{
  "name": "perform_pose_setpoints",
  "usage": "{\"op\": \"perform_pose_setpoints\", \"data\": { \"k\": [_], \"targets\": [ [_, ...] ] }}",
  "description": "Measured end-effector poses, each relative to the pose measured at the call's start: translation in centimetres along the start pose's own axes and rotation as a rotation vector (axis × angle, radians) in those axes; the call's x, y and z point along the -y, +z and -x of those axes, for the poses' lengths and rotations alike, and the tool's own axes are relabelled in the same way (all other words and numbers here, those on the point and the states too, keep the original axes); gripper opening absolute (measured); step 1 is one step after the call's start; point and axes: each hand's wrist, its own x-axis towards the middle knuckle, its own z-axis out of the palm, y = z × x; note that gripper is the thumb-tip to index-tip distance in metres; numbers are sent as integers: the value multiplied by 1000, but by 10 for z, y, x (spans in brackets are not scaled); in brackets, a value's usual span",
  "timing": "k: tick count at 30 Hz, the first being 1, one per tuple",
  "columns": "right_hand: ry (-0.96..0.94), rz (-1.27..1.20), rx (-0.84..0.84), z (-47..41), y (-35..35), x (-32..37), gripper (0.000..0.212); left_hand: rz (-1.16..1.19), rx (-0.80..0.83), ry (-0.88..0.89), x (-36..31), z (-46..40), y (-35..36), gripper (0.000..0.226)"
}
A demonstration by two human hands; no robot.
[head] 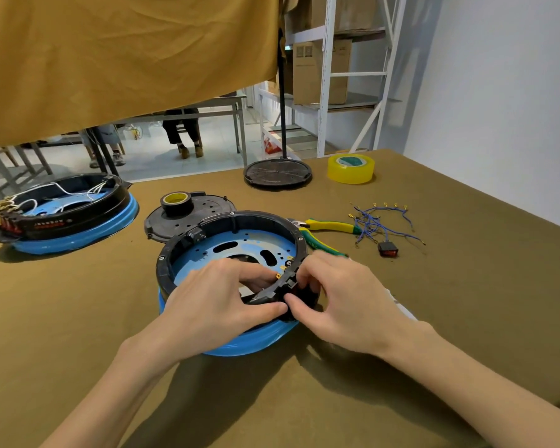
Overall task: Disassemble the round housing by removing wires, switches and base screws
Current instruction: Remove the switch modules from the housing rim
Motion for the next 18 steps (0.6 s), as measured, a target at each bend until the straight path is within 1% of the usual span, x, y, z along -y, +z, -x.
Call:
{"op": "perform_pose_setpoints", "data": {
  "k": [2,6,9,14,16,18],
  "targets": [
    [33,-4,26,4,5,4,20,-4,-8,18,-3,1,-2,49],
    [57,29,22,9,10,6,20,-33,-35,30,-3,1,1,46],
    [52,-59,31,7,9,7,18,-44,-36,33,-2,2,4,48],
    [48,-182,7,3,11,4,21,-36,-15,41,1,2,5,56],
    [56,-207,10,4,13,2,20,-35,-2,31,2,1,6,60],
    [52,-211,2,4,14,1,21,-43,7,37,3,1,6,60]
  ]
}}
